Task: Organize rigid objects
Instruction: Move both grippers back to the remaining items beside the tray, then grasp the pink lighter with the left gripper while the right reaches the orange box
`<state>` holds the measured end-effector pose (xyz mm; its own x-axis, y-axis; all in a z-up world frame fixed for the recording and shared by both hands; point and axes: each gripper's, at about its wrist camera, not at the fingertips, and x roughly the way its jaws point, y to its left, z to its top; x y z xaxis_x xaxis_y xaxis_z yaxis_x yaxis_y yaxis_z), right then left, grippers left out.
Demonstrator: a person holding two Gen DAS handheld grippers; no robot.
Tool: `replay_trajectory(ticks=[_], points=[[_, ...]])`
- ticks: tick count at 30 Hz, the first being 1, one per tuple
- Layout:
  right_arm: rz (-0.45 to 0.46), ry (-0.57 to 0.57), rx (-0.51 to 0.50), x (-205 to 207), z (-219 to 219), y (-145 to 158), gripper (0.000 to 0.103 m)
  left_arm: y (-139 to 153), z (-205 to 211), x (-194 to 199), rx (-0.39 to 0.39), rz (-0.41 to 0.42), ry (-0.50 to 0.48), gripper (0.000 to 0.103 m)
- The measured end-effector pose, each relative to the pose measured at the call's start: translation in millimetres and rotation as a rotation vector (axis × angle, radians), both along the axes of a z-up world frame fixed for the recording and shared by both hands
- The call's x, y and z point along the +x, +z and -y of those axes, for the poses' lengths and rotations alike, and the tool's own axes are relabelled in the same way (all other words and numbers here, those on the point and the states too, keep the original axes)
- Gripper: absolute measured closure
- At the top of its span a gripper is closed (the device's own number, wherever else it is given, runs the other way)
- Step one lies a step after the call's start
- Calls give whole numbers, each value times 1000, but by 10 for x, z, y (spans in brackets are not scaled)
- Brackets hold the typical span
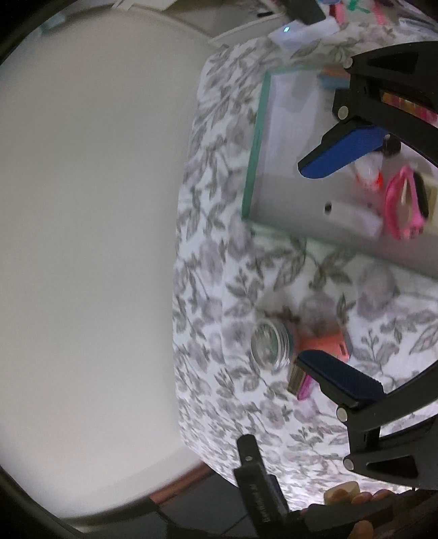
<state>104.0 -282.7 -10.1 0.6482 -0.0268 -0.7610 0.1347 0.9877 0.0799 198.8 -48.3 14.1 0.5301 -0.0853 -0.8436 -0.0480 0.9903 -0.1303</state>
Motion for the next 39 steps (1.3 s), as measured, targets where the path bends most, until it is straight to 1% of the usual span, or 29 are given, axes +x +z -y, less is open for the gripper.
replay_trajectory(ticks=[5,8,11,14,17,24,29,33,37,39], points=[[-6,47,4,101,-261,-88,0,-33,-121,44,-6,-17,14,0],[-24,53,24,156,-332,-191,0,-102,-160,83,-16,-35,17,0],[-49,48,34,215,-364,-313,0,-234,-147,126,-24,-65,8,0],[-84,54,44,278,-407,-473,0,-463,-59,184,-11,-122,-20,0],[-113,60,43,321,-425,-605,0,-632,54,207,-8,-157,-55,0],[-161,58,74,366,-390,-834,0,-842,301,238,8,-190,-135,0],[-176,41,120,361,-313,-903,0,-924,437,226,8,-213,-190,0],[-178,49,120,359,-315,-896,0,-1005,552,215,49,-226,-232,0],[-184,55,102,350,-320,-898,0,-1079,542,219,53,-244,-221,0],[-183,56,103,350,-319,-898,0,-1085,514,220,73,-245,-215,0]])
